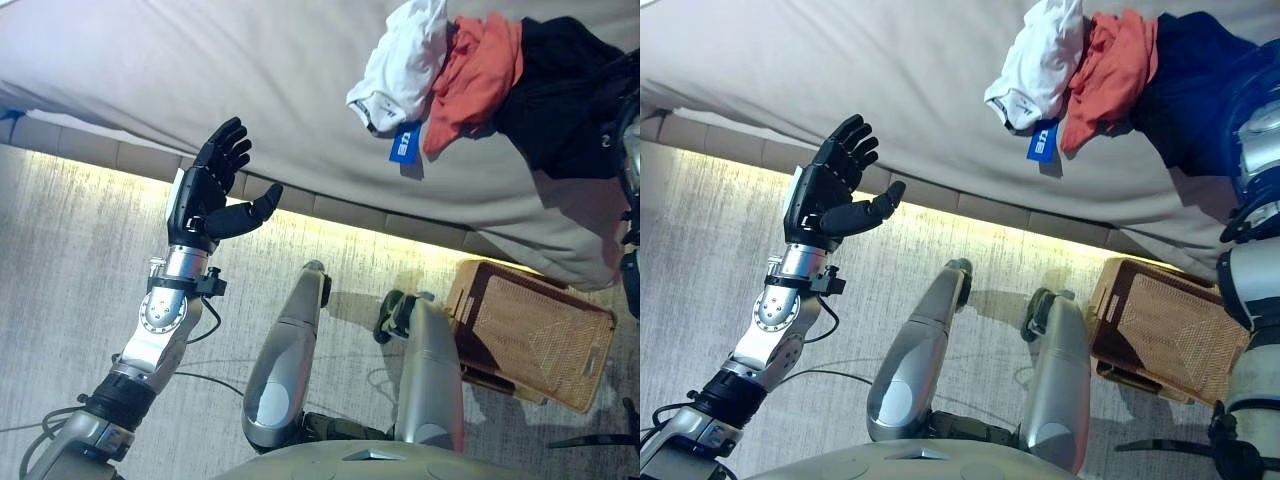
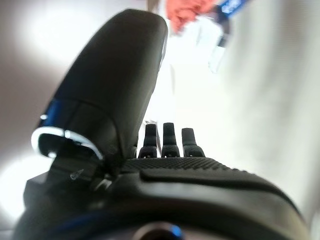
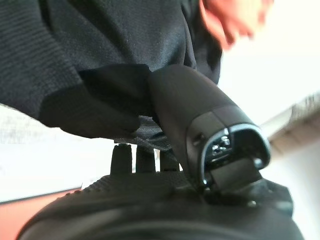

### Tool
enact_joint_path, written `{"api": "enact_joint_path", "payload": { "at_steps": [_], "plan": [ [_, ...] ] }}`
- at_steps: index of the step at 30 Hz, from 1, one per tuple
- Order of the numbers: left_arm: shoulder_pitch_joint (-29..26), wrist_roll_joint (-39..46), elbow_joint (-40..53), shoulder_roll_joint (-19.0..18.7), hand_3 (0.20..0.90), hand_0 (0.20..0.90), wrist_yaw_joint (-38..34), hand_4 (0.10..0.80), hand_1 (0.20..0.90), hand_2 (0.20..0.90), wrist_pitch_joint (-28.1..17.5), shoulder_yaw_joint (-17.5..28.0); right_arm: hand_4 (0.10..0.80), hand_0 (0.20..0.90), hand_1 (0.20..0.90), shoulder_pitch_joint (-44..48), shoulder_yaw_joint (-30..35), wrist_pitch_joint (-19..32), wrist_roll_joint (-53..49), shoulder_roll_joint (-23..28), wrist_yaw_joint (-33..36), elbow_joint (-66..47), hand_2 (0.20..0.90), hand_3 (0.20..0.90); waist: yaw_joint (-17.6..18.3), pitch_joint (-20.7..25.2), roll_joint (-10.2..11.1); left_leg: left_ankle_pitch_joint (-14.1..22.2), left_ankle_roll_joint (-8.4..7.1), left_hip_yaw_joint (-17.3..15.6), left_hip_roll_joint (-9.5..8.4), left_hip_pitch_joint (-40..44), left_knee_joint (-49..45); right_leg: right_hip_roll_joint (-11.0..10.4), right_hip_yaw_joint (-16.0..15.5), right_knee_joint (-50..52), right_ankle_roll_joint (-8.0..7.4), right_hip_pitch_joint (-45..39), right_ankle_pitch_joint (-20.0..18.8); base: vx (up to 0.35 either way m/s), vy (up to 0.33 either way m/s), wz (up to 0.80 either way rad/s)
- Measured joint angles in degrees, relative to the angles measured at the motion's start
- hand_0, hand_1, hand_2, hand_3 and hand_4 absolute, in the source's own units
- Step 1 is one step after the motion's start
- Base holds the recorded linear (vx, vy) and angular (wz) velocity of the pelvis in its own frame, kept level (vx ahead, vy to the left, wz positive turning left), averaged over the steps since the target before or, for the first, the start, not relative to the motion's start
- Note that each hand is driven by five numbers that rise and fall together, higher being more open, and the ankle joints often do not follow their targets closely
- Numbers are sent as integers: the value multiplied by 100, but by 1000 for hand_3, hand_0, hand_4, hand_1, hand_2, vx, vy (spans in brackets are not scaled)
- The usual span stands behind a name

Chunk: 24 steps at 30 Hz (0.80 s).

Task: Pick up the clothes from the bed and place them into the basket

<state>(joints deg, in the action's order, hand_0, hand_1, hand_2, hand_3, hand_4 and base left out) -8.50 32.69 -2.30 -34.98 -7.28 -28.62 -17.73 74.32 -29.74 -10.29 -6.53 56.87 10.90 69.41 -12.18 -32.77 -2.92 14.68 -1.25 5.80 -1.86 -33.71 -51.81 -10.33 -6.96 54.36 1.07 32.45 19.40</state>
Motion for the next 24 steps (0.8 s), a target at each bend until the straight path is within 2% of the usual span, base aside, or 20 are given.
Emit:
{"api": "enact_joint_path", "payload": {
  "at_steps": [6, 8, 10, 12, 13, 14, 15, 17, 20, 24],
  "plan": [
    [-4, 102, -30, 1, 900, 900, 84, 800, 900, 900, 162, 4, 100, 300, 300, -83, 255, 64, 67, 251, -5, 7, 300, 200, 83, 32, 107, -142, 55, -228, 77, 1225, 1065, 14, 0, -1022, -84, -1087, -285, 49, 28, -19],
    [-18, 100, -30, 0, 900, 900, 86, 800, 900, 900, 210, 6, 100, 300, 300, -197, 371, 78, 98, 277, -13, -12, 300, 200, 118, 139, 257, -341, 56, -317, 71, 1638, 1648, 24, 23, -1537, -194, -1433, -420, 61, 60, -17],
    [-64, 101, -28, -3, 900, 900, 88, 800, 900, 900, 231, 9, 100, 300, 300, -289, 492, 96, 98, 303, -20, -9, 300, 200, 189, 337, 429, -508, 80, -402, 90, 1868, 2083, 58, 34, -1942, -227, -1609, -610, 65, 93, -17],
    [-155, 100, -64, 21, 900, 900, 89, 800, 900, 900, 414, -6, 100, 300, 300, -357, 704, 137, 104, 342, -52, -88, 300, 200, 358, 352, 480, -716, 74, -452, 116, 2478, 2691, 106, 38, -2551, -250, -2176, -857, 127, 137, -18],
    [-120, 100, -78, 46, 900, 900, 83, 800, 900, 900, 513, -11, 100, 300, 300, -561, 731, 195, 113, 368, -62, -205, 300, 200, 419, 487, 515, -796, 66, -494, 114, 2677, 2981, 110, 39, -2838, -294, -2363, -931, 122, 120, -13],
    [-34, 101, -87, 89, 900, 900, 74, 800, 900, 900, 575, -18, 100, 300, 300, -895, 783, 290, 125, 420, -65, -368, 300, 200, 470, 892, 602, -803, 74, -553, 106, 2650, 3243, 114, 65, -3088, -319, -2316, -945, 113, 121, -16],
    [-7, 107, -113, 167, 900, 900, 52, 800, 900, 900, 629, -24, 100, 300, 300, -1243, 907, 364, 148, 524, -79, -579, 300, 200, 503, 1194, 644, -923, 90, -610, 96, 2700, 3530, 133, 124, -3363, -421, -2338, -1075, 85, 107, -22],
    [-14, 118, -214, 270, 900, 900, -14, 800, 900, 900, 733, -13, 100, 300, 300, -1517, 1000, 448, 194, 629, -151, -807, 300, 200, 666, 1265, 630, -1111, 122, -747, 98, 3170, 4008, 189, 208, -3987, -473, -2826, -1385, 37, 100, -33],
    [-9, 114, -602, 435, 900, 900, -13, 800, 900, 900, 907, -55, 100, 300, 300, -2119, 1278, 525, 355, 659, -163, -1095, 300, 200, 892, 1609, 664, -1170, 117, -892, 83, 3399, 4380, 227, 340, -4612, -507, -3097, -1638, 4, 73, -27],
    [33, 119, -1114, 536, 900, 900, -136, 800, 900, 900, 1066, -46, 100, 300, 300, -3059, 1617, 552, 497, 682, -161, -1706, 300, 200, 1210, 1736, 661, -1201, 124, -1107, 78, 3788, 4769, 283, 508, -5271, -535, -3508, -1937, -12, 53, -30]
  ]
}}
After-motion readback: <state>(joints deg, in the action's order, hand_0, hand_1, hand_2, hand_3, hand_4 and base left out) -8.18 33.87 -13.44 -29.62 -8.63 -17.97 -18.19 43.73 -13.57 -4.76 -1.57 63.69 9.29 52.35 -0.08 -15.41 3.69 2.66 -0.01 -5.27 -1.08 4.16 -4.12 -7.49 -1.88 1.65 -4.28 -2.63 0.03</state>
